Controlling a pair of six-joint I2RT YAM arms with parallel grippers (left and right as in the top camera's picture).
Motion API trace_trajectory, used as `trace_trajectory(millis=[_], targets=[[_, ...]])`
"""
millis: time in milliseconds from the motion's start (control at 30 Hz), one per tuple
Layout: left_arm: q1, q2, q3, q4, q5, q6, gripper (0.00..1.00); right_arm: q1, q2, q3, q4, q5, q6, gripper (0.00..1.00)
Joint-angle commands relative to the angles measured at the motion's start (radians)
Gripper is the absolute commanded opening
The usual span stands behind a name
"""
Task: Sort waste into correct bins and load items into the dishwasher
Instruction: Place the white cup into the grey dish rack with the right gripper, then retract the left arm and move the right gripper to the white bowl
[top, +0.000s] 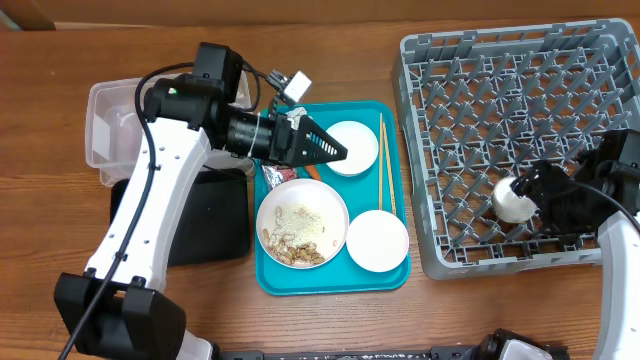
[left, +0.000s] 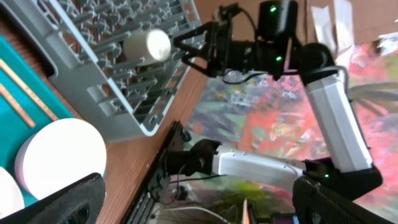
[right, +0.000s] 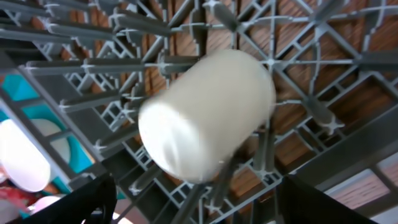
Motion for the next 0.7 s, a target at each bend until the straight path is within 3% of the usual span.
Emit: trace_trajectory(millis=[0,167,233,333,433,667], targets=[[-0.023,-0.018,0.021,-0.006,-0.064,0.005,0.97,0.002,0.0,0.092,-0.024,-0.084,-0.027,0.86],[-0.055,-0.018,0.021,0.01,-0.232,-0.011,0.88,0.005,-0.021,0.241,-0.133,-0.28,-0.137,0.84],[-0.075,-0.018,0.021,0.042,-0.39,-0.093,0.86,0.013,-0.048,0.298,-0.165,-0.362,-0.176,0.84],[-0.132,-0.018,0.021,0.108,-0.771,-0.303,0.84,0.034,-0.116,0.348,-0.175,-0.428,-0.18,0.85],[-0.2,-0.014,0.021,0.167,-1.003,-0.393,0.83,0.059,-0.179,0.35,-0.159,-0.451,-0.18,0.86],[-0.352,0.056,0.02,0.283,-1.352,-0.493,0.61,0.119,-0.238,0.35,-0.168,-0.446,-0.18,0.88]])
